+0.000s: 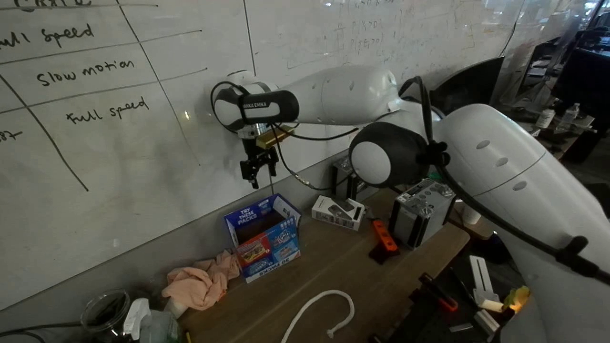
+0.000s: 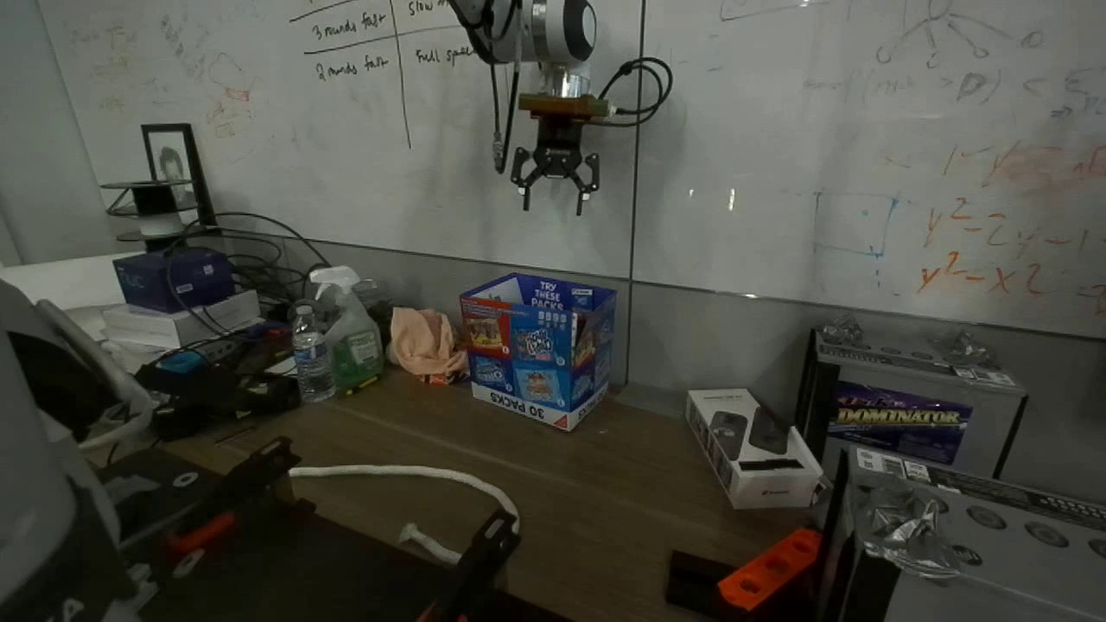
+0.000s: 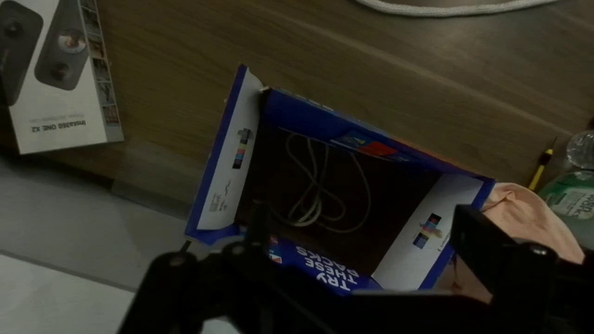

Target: Put the two ropes in the box one at a time

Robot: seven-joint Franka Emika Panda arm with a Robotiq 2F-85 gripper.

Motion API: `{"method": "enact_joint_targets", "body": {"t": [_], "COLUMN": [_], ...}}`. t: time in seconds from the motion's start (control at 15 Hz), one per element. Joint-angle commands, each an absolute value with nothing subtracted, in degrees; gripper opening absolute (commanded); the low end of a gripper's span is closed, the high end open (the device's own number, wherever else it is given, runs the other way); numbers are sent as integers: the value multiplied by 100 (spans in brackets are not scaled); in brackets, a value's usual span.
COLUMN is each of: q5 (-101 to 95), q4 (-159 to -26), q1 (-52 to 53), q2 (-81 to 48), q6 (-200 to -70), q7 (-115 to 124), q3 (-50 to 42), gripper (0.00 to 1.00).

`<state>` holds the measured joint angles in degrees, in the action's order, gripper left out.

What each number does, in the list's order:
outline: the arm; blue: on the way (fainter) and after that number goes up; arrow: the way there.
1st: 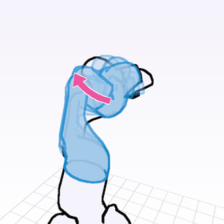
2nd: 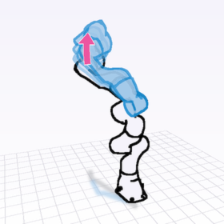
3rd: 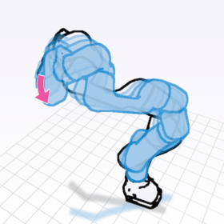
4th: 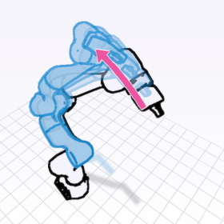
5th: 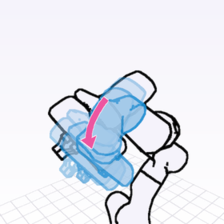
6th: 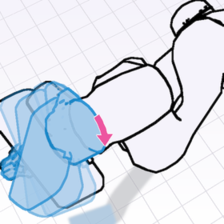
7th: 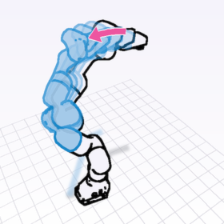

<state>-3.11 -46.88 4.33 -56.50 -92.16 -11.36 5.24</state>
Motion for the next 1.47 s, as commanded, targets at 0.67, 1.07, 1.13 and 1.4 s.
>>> {"method": "enact_joint_targets", "body": {"t": [0.67, 1.07, 1.13, 1.4], "q5": [158, 586, 683, 1265], "q4": [-8646, -10304, -10602, -11848], "q1": [484, 615, 630, 712], "q2": [-3747, -2878, -2720, -2222], "q6": [-11998, -13182, -13376, -14292], "q7": [1146, 2479, 2674, 3462], "q3": [300, 101, 86, 93], "gripper": [100, 100, 100, 100]}}
